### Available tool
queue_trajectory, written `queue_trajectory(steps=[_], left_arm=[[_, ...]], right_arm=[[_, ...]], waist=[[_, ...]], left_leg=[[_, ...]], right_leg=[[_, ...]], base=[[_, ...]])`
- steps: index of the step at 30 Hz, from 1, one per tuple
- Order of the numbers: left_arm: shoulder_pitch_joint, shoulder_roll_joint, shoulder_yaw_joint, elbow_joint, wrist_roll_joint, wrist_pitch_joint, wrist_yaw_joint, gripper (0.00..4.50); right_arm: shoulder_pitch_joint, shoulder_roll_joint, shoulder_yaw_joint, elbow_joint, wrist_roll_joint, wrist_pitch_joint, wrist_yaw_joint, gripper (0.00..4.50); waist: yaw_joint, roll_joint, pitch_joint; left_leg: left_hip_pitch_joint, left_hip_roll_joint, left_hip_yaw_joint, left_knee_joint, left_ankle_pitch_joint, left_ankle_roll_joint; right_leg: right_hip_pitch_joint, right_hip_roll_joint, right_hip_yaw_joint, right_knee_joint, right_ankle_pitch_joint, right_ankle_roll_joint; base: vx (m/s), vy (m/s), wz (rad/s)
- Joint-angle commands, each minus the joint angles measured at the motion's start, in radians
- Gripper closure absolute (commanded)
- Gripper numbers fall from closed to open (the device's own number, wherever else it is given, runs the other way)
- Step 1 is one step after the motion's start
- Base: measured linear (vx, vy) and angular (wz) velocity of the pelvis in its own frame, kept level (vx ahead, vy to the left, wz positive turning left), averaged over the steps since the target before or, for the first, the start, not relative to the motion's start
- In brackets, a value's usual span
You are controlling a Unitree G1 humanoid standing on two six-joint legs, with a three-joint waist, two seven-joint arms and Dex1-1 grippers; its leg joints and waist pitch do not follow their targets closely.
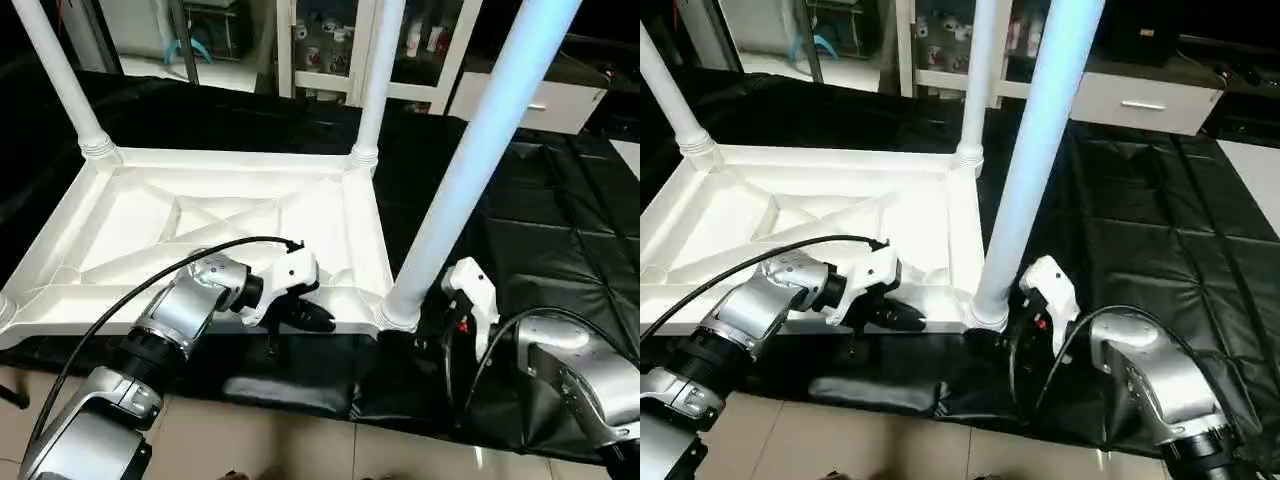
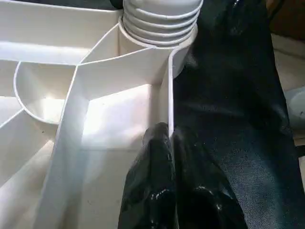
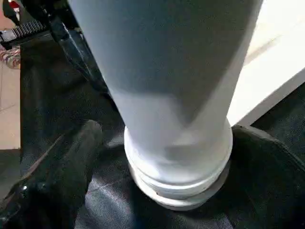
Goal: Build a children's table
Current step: Rotate leg to tighten
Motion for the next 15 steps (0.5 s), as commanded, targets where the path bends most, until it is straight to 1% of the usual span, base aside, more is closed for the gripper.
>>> queue_trajectory(steps=[1,2,6,7,8,9,12,15], left_arm=[[0.025,0.002,-0.044,0.009,0.015,0.012,-0.035,4.50],[0.025,0.002,-0.044,0.009,0.014,0.012,-0.033,4.50],[0.025,0.003,-0.044,0.008,0.013,0.013,-0.030,4.50],[0.025,0.004,-0.043,0.008,0.013,0.013,-0.030,4.50],[0.026,0.004,-0.043,0.006,0.013,0.015,-0.030,4.50],[0.026,0.004,-0.043,0.005,0.013,0.016,-0.030,4.50],[0.026,0.005,-0.044,0.004,0.013,0.017,-0.031,4.50],[0.026,0.006,-0.045,0.004,0.013,0.017,-0.032,4.50]], right_arm=[[-0.013,-0.004,-0.004,-0.004,-0.013,0.012,0.001,0.20],[-0.015,-0.004,-0.003,0.002,-0.016,0.010,0.001,0.20],[-0.018,-0.003,-0.005,0.012,-0.020,0.006,0.000,0.56],[-0.018,-0.003,-0.005,0.012,-0.021,0.006,-0.001,0.56],[-0.016,-0.003,-0.003,0.010,-0.021,0.007,0.003,0.66],[-0.015,-0.003,-0.002,0.010,-0.022,0.007,0.005,0.89],[-0.011,-0.004,0.001,0.003,-0.018,0.012,0.015,1.01],[-0.010,-0.004,0.000,0.002,-0.020,0.011,0.014,1.33]], waist=[[0.000,-0.007,-0.057],[0.000,-0.008,-0.058],[0.000,-0.007,-0.057],[0.000,-0.006,-0.057],[0.000,-0.007,-0.058],[0.000,-0.007,-0.058],[0.001,-0.006,-0.059],[0.001,-0.006,-0.059]], left_leg=[[0.004,0.047,-0.017,-0.063,-0.164,0.064],[0.004,0.047,-0.017,-0.062,-0.162,0.066],[0.004,0.046,-0.018,-0.062,-0.169,0.062],[0.004,0.047,-0.018,-0.063,-0.169,0.062],[0.004,0.046,-0.018,-0.062,-0.164,0.063],[0.004,0.046,-0.017,-0.061,-0.155,0.065],[0.004,0.046,-0.017,-0.060,-0.150,0.069],[0.004,0.046,-0.017,-0.060,-0.148,0.070]], right_leg=[[0.049,-0.059,0.050,-0.063,-0.181,-0.243],[0.049,-0.058,0.050,-0.063,-0.177,-0.246],[0.050,-0.059,0.050,-0.064,-0.196,-0.242],[0.050,-0.059,0.050,-0.064,-0.195,-0.242],[0.050,-0.058,0.050,-0.063,-0.187,-0.242],[0.051,-0.057,0.050,-0.061,-0.170,-0.246],[0.052,-0.058,0.050,-0.060,-0.158,-0.252],[0.053,-0.058,0.049,-0.059,-0.154,-0.255]], base=[[0.000,0.000,0.00],[0.000,0.000,0.00],[0.000,0.000,0.00],[0.000,0.000,0.00],[0.000,0.000,0.00],[0.000,0.000,0.00],[0.000,0.000,0.00],[0.000,0.000,0.00]])
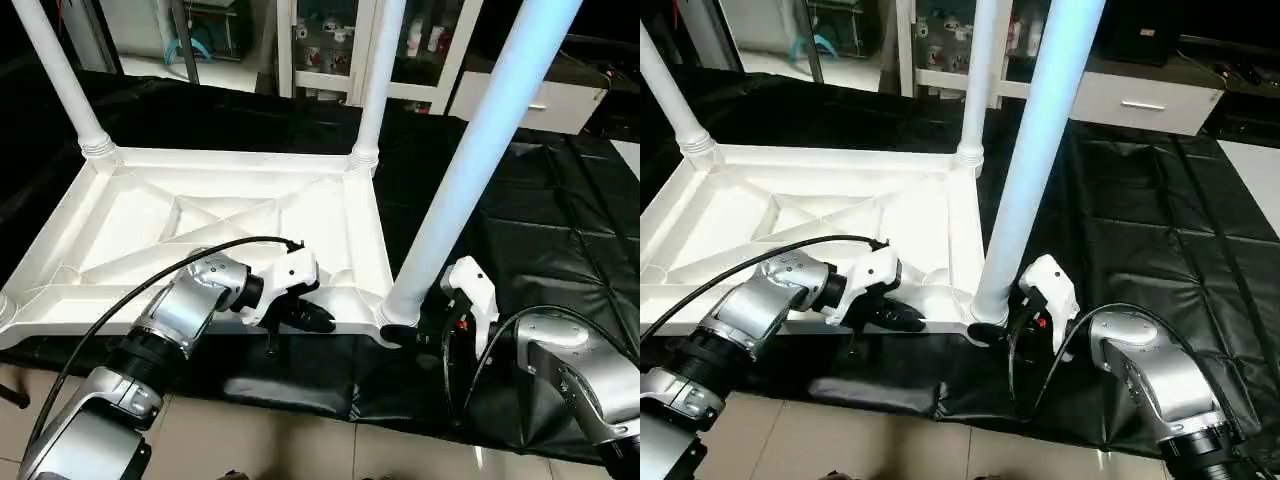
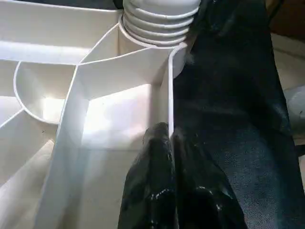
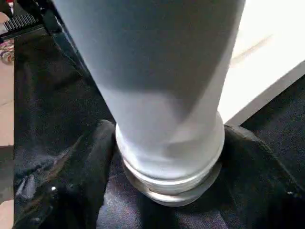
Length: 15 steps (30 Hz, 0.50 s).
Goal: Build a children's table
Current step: Rotate leg to tighten
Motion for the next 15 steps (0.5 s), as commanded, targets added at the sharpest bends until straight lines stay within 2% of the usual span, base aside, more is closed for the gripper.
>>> queue_trajectory(steps=[1,3,11,13,14,15], left_arm=[[0.026,0.004,-0.042,0.006,0.014,0.012,-0.032,4.50],[0.026,0.005,-0.043,0.006,0.014,0.012,-0.034,4.50],[0.026,0.002,-0.042,0.007,0.012,0.014,-0.030,4.50],[0.019,-0.029,-0.022,0.033,0.012,0.017,0.031,4.50],[0.016,-0.038,-0.017,0.040,0.014,0.017,0.049,4.50],[0.008,-0.058,-0.005,0.056,0.017,0.017,0.091,4.50]], right_arm=[[-0.006,-0.004,0.001,-0.007,0.000,0.011,0.012,1.38],[-0.005,-0.002,0.000,-0.007,0.000,0.011,0.013,1.63],[-0.003,0.029,-0.011,0.022,-0.008,-0.006,-0.011,1.75],[-0.008,0.098,-0.033,0.100,-0.040,-0.038,-0.120,1.75],[-0.011,0.112,-0.035,0.119,-0.052,-0.049,-0.146,1.75],[-0.021,0.154,-0.051,0.158,-0.065,-0.067,-0.215,1.75]], waist=[[0.001,-0.006,-0.059],[0.001,-0.006,-0.059],[0.001,-0.005,-0.060],[-0.003,-0.009,-0.055],[-0.004,-0.006,-0.053],[-0.010,-0.015,-0.048]], left_leg=[[0.004,0.045,-0.017,-0.060,-0.147,0.071],[0.005,0.045,-0.017,-0.060,-0.151,0.070],[0.004,0.045,-0.017,-0.058,-0.142,0.074],[0.002,0.045,-0.017,-0.061,-0.169,0.064],[0.002,0.044,-0.018,-0.062,-0.184,0.054],[0.003,0.043,-0.019,-0.066,-0.235,0.036]], right_leg=[[0.053,-0.058,0.050,-0.060,-0.154,-0.254],[0.053,-0.058,0.049,-0.060,-0.157,-0.255],[0.053,-0.057,0.049,-0.057,-0.135,-0.264],[0.051,-0.059,0.049,-0.063,-0.187,-0.256],[0.048,-0.060,0.048,-0.067,-0.219,-0.250],[0.046,-0.059,0.045,-0.078,-0.313,-0.223]], base=[[0.000,0.000,0.00],[0.000,0.000,0.00],[0.000,0.000,0.00],[0.000,0.000,0.00],[0.000,0.000,0.00],[0.000,0.000,0.00]])
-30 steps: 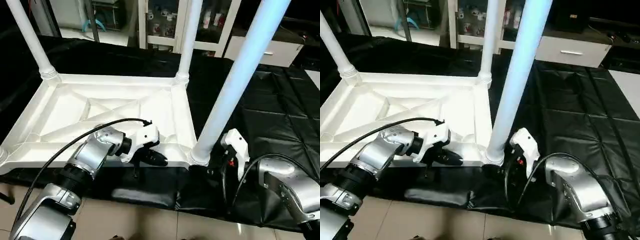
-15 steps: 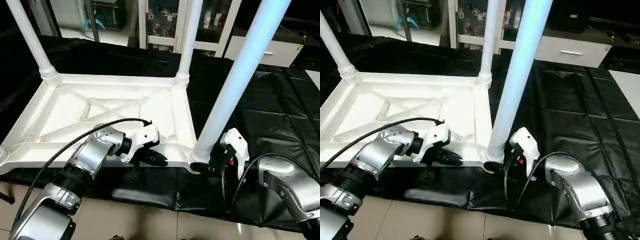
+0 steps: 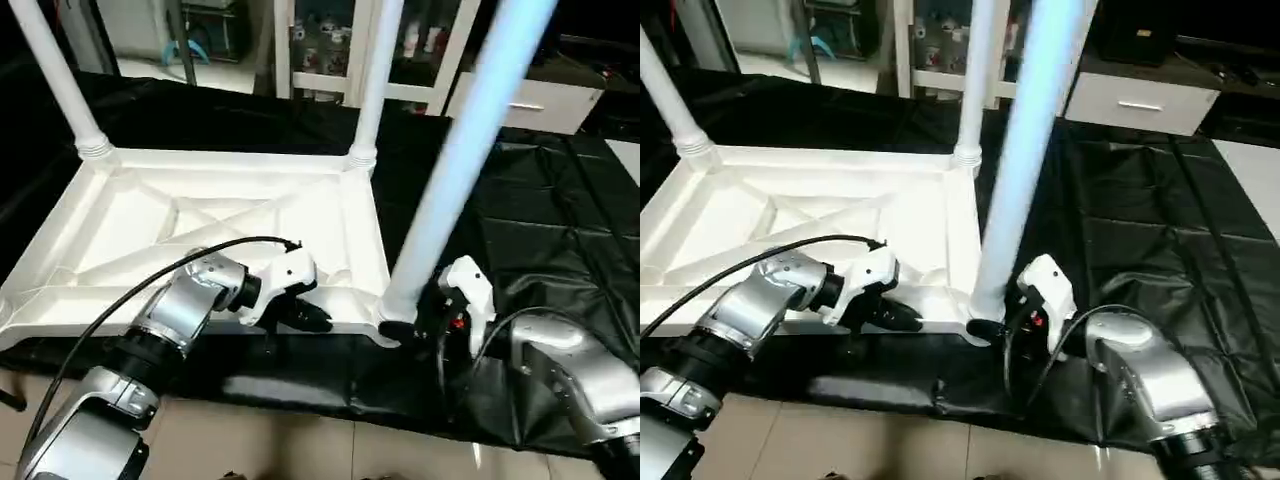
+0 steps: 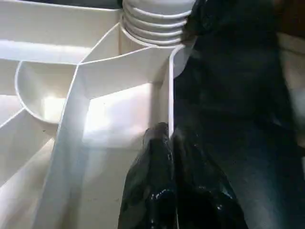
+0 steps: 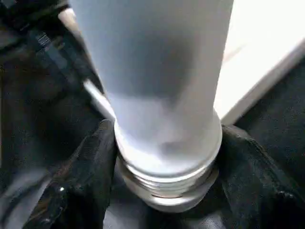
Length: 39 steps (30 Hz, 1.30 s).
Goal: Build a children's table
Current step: Rotate leg to tighten
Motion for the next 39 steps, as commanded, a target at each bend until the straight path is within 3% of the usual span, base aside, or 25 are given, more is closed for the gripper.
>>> queue_trajectory(steps=[1,2,3,5,6,10,12,15,21,22,23,24,27,28,29,31,33,36,39], left_arm=[[0.001,-0.060,-0.019,0.045,0.013,0.018,0.076,4.50],[-0.005,-0.073,-0.011,0.056,0.014,0.021,0.103,4.50],[-0.016,-0.095,0.001,0.076,0.019,0.021,0.151,4.50],[-0.023,-0.108,0.006,0.088,0.022,0.019,0.176,4.50],[-0.040,-0.133,0.020,0.113,0.027,0.022,0.236,4.50],[-0.077,-0.191,0.057,0.168,0.042,0.030,0.380,4.50],[-0.109,-0.241,0.086,0.217,0.058,0.043,0.500,4.50],[-0.124,-0.260,0.095,0.244,0.073,0.042,0.572,4.50],[-0.128,-0.262,0.087,0.277,0.084,0.020,0.575,4.50],[-0.128,-0.262,0.087,0.277,0.084,0.020,0.575,4.50],[-0.127,-0.260,0.090,0.279,0.084,0.020,0.570,4.50],[-0.125,-0.258,0.091,0.278,0.084,0.020,0.566,4.50],[-0.120,-0.248,0.090,0.275,0.082,0.019,0.545,4.50],[-0.116,-0.242,0.087,0.271,0.082,0.015,0.534,4.50],[-0.107,-0.230,0.081,0.262,0.083,0.010,0.512,4.50],[-0.098,-0.220,0.077,0.253,0.083,0.006,0.494,4.50],[-0.073,-0.189,0.069,0.214,0.068,-0.006,0.423,4.50],[-0.053,-0.156,0.058,0.182,0.057,-0.014,0.353,4.50],[-0.035,-0.115,0.045,0.139,0.038,-0.013,0.258,4.50]], right_arm=[[-0.030,0.074,-0.033,0.107,-0.048,-0.022,-0.171,1.75],[-0.037,0.100,-0.044,0.128,-0.053,-0.031,-0.211,1.75],[-0.055,0.148,-0.067,0.168,-0.062,-0.053,-0.297,1.76],[-0.066,0.174,-0.080,0.191,-0.068,-0.066,-0.346,1.76],[-0.090,0.217,-0.099,0.237,-0.087,-0.092,-0.436,1.76],[-0.147,0.304,-0.132,0.344,-0.120,-0.153,-0.591,1.76],[-0.218,0.375,-0.144,0.469,-0.169,-0.219,-0.754,1.76],[-0.258,0.414,-0.152,0.535,-0.180,-0.241,-0.827,1.78],[-0.295,0.438,-0.153,0.579,-0.213,-0.301,-0.871,1.78],[-0.295,0.438,-0.153,0.579,-0.213,-0.301,-0.871,1.78],[-0.292,0.435,-0.149,0.570,-0.209,-0.319,-0.835,1.22],[-0.286,0.431,-0.145,0.553,-0.207,-0.329,-0.811,1.08],[-0.262,0.410,-0.135,0.484,-0.197,-0.337,-0.759,0.97],[-0.250,0.394,-0.130,0.449,-0.192,-0.324,-0.733,0.97],[-0.232,0.364,-0.130,0.401,-0.187,-0.302,-0.707,0.70],[-0.219,0.341,-0.128,0.367,-0.183,-0.283,-0.683,0.64],[-0.185,0.257,-0.098,0.290,-0.146,-0.196,-0.531,0.44],[-0.147,0.191,-0.089,0.219,-0.092,-0.147,-0.383,0.17],[-0.107,0.110,-0.097,0.145,-0.033,-0.109,-0.246,0.04]], waist=[[-0.003,-0.009,-0.043],[-0.006,-0.008,-0.043],[-0.014,-0.014,-0.045],[-0.019,-0.010,-0.045],[-0.025,-0.014,-0.044],[-0.027,-0.014,-0.046],[-0.026,-0.013,-0.049],[-0.027,-0.012,-0.053],[-0.015,-0.015,-0.059],[-0.014,-0.015,-0.060],[-0.014,-0.014,-0.059],[-0.014,-0.015,-0.057],[-0.013,-0.016,-0.054],[-0.013,-0.019,-0.053],[-0.012,-0.024,-0.051],[-0.014,-0.024,-0.050],[-0.010,-0.023,-0.051],[-0.008,-0.015,-0.051],[-0.006,-0.016,-0.053]], left_leg=[[0.002,0.041,-0.023,-0.072,-0.284,0.018],[0.004,0.041,-0.027,-0.072,-0.304,0.006],[0.003,0.041,-0.032,-0.075,-0.316,-0.007],[-0.003,0.042,-0.037,-0.080,-0.313,-0.013],[0.001,0.040,-0.035,-0.078,-0.338,-0.015],[0.006,0.039,-0.030,-0.075,-0.331,-0.009],[0.005,0.037,-0.031,-0.075,-0.325,-0.011],[0.006,0.035,-0.026,-0.072,-0.292,-0.004],[-0.001,0.032,-0.017,-0.066,-0.198,0.046],[0.000,0.033,-0.017,-0.066,-0.191,0.049],[-0.001,0.033,-0.017,-0.067,-0.190,0.054],[-0.002,0.033,-0.017,-0.068,-0.196,0.055],[-0.003,0.035,-0.018,-0.069,-0.207,0.055],[-0.003,0.035,-0.018,-0.070,-0.213,0.055],[-0.004,0.034,-0.019,-0.072,-0.214,0.058],[-0.006,0.036,-0.020,-0.072,-0.214,0.061],[-0.005,0.036,-0.021,-0.071,-0.216,0.064],[-0.008,0.039,-0.020,-0.071,-0.199,0.080],[-0.009,0.041,-0.020,-0.069,-0.185,0.085]], right_leg=[[0.034,-0.062,0.044,-0.090,-0.423,-0.190],[0.033,-0.063,0.042,-0.093,-0.464,-0.177],[0.035,-0.065,0.041,-0.097,-0.500,-0.154],[0.036,-0.063,0.040,-0.097,-0.485,-0.140],[0.027,-0.062,0.041,-0.100,-0.503,-0.132],[0.021,-0.060,0.044,-0.098,-0.444,-0.152],[0.024,-0.062,0.044,-0.097,-0.437,-0.153],[0.025,-0.058,0.047,-0.091,-0.367,-0.164],[0.037,-0.055,0.048,-0.073,-0.216,-0.191],[0.038,-0.054,0.047,-0.072,-0.211,-0.192],[0.038,-0.054,0.047,-0.072,-0.209,-0.192],[0.038,-0.055,0.047,-0.074,-0.220,-0.191],[0.038,-0.055,0.047,-0.078,-0.251,-0.185],[0.037,-0.055,0.047,-0.080,-0.265,-0.180],[0.039,-0.053,0.046,-0.081,-0.276,-0.174],[0.037,-0.055,0.047,-0.082,-0.292,-0.166],[0.040,-0.056,0.047,-0.084,-0.315,-0.158],[0.040,-0.056,0.048,-0.081,-0.280,-0.174],[0.043,-0.056,0.048,-0.078,-0.252,-0.197]], base=[[0.000,0.000,0.00],[0.000,0.000,0.00],[0.000,0.000,0.00],[0.000,0.000,0.00],[0.000,0.000,0.00],[0.000,0.000,0.00],[0.000,0.000,0.00],[0.000,0.000,0.00],[0.000,0.000,0.00],[0.000,0.000,0.00],[0.000,0.000,0.00],[0.000,0.000,0.00],[0.000,0.000,0.00],[0.000,0.000,0.00],[0.000,0.000,0.00],[0.000,0.000,0.00],[0.000,0.000,0.00],[0.000,0.000,0.00],[0.000,0.000,0.00]])
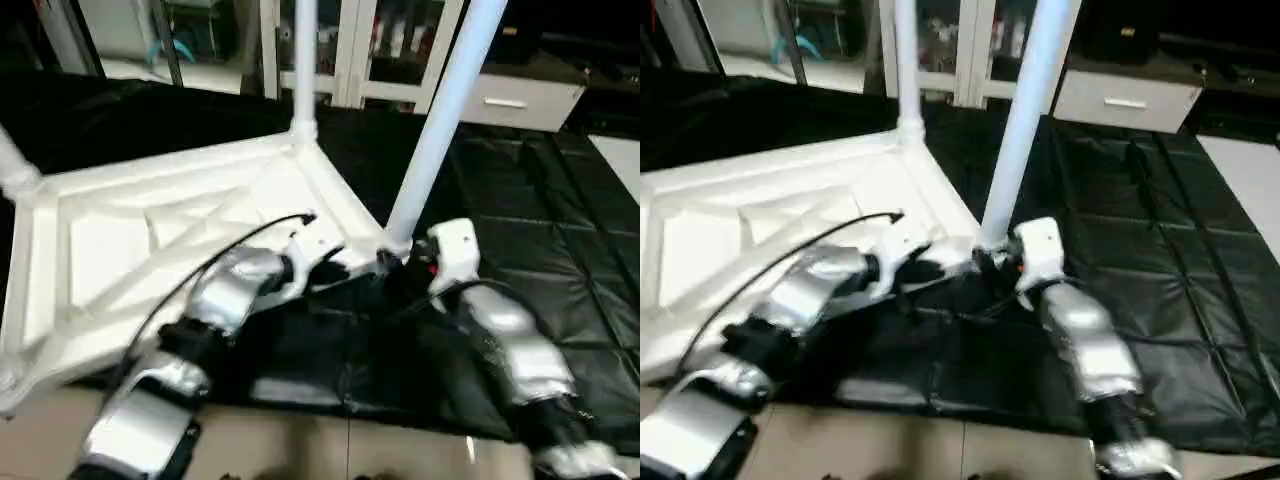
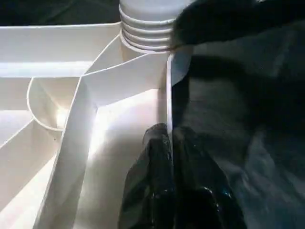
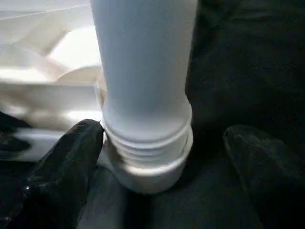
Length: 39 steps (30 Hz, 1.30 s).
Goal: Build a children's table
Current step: Rotate leg to tighten
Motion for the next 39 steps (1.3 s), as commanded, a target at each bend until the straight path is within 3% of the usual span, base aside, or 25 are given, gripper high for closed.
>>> queue_trajectory(steps=[1,2,4,6,7,8,12,15,18,21,25,31,39], left_arm=[[0.051,0.033,-0.026,-0.015,-0.031,0.004,-0.106,4.50],[0.060,0.054,-0.033,-0.035,-0.040,0.004,-0.154,4.50],[0.073,0.075,-0.044,-0.058,-0.050,-0.006,-0.208,4.50],[0.100,0.117,-0.069,-0.115,-0.073,-0.002,-0.314,4.50],[0.105,0.127,-0.074,-0.127,-0.075,0.000,-0.333,4.50],[0.109,0.138,-0.084,-0.134,-0.072,-0.002,-0.352,4.50],[0.114,0.154,-0.099,-0.146,-0.070,-0.003,-0.385,4.50],[0.127,0.164,-0.105,-0.178,-0.077,0.013,-0.405,4.50],[0.129,0.164,-0.108,-0.186,-0.077,0.018,-0.411,4.50],[0.129,0.163,-0.112,-0.188,-0.078,0.020,-0.417,4.50],[0.130,0.160,-0.115,-0.191,-0.075,0.023,-0.421,4.50],[0.128,0.158,-0.118,-0.193,-0.077,0.028,-0.421,4.50],[0.125,0.159,-0.125,-0.188,-0.074,0.024,-0.431,4.50]], right_arm=[[0.031,-0.079,0.004,-0.082,0.046,0.037,0.139,0.04],[0.048,-0.120,0.012,-0.115,0.060,0.053,0.199,0.04],[0.058,-0.145,0.014,-0.135,0.077,0.070,0.241,0.04],[0.076,-0.201,0.034,-0.175,0.099,0.094,0.331,0.04],[0.080,-0.214,0.038,-0.186,0.105,0.107,0.353,0.04],[0.083,-0.230,0.044,-0.192,0.101,0.108,0.376,0.04],[0.083,-0.254,0.052,-0.200,0.104,0.116,0.424,0.04],[0.098,-0.298,0.096,-0.231,0.104,0.137,0.504,0.04],[0.101,-0.304,0.116,-0.229,0.088,0.135,0.521,0.04],[0.089,-0.291,0.128,-0.206,0.063,0.118,0.524,0.04],[0.066,-0.272,0.134,-0.183,0.051,0.107,0.521,0.04],[0.045,-0.280,0.156,-0.166,0.052,0.098,0.562,0.59],[0.017,-0.259,0.148,-0.113,0.047,0.065,0.604,1.37]], waist=[[0.009,-0.013,-0.058],[0.012,-0.012,-0.059],[0.009,-0.012,-0.056],[0.011,-0.001,-0.056],[0.009,-0.003,-0.053],[0.010,0.003,-0.053],[0.012,0.002,-0.052],[0.016,0.005,-0.056],[0.021,0.003,-0.055],[0.025,0.009,-0.051],[0.024,0.006,-0.052],[0.026,0.008,-0.057],[0.026,0.009,-0.059]], left_leg=[[-0.004,0.042,-0.018,-0.062,-0.166,0.089],[-0.004,0.044,-0.018,-0.060,-0.138,0.102],[-0.005,0.043,-0.015,-0.060,-0.135,0.116],[-0.004,0.044,-0.017,-0.060,-0.155,0.110],[-0.001,0.047,-0.015,-0.061,-0.162,0.109],[-0.001,0.046,-0.015,-0.061,-0.170,0.106],[0.003,0.048,-0.016,-0.065,-0.198,0.075],[0.003,0.049,-0.016,-0.062,-0.173,0.077],[0.003,0.048,-0.014,-0.060,-0.165,0.083],[0.004,0.048,-0.015,-0.062,-0.180,0.072],[0.004,0.047,-0.015,-0.062,-0.179,0.065],[0.005,0.047,-0.015,-0.058,-0.151,0.080],[0.005,0.046,-0.015,-0.057,-0.150,0.079]], right_leg=[[0.052,-0.057,0.048,-0.070,-0.219,-0.213],[0.054,-0.056,0.049,-0.062,-0.163,-0.228],[0.050,-0.054,0.048,-0.061,-0.145,-0.246],[0.052,-0.058,0.049,-0.063,-0.167,-0.252],[0.046,-0.056,0.049,-0.065,-0.169,-0.259],[0.046,-0.055,0.049,-0.064,-0.172,-0.261],[0.045,-0.057,0.049,-0.068,-0.209,-0.258],[0.049,-0.057,0.050,-0.060,-0.148,-0.270],[0.048,-0.057,0.049,-0.060,-0.143,-0.276],[0.046,-0.056,0.049,-0.063,-0.166,-0.272],[0.047,-0.056,0.049,-0.061,-0.160,-0.270],[0.050,-0.056,0.049,-0.054,-0.105,-0.286],[0.052,-0.056,0.048,-0.053,-0.098,-0.298]], base=[[0.000,0.000,0.00],[0.000,0.000,0.00],[0.000,0.000,0.00],[0.000,0.000,0.00],[0.000,0.000,0.00],[0.000,0.000,0.00],[0.000,0.000,0.00],[0.000,0.000,0.00],[0.000,0.000,0.00],[0.000,0.000,0.00],[0.000,0.000,0.00],[0.000,0.000,0.00],[0.000,0.000,0.00]])
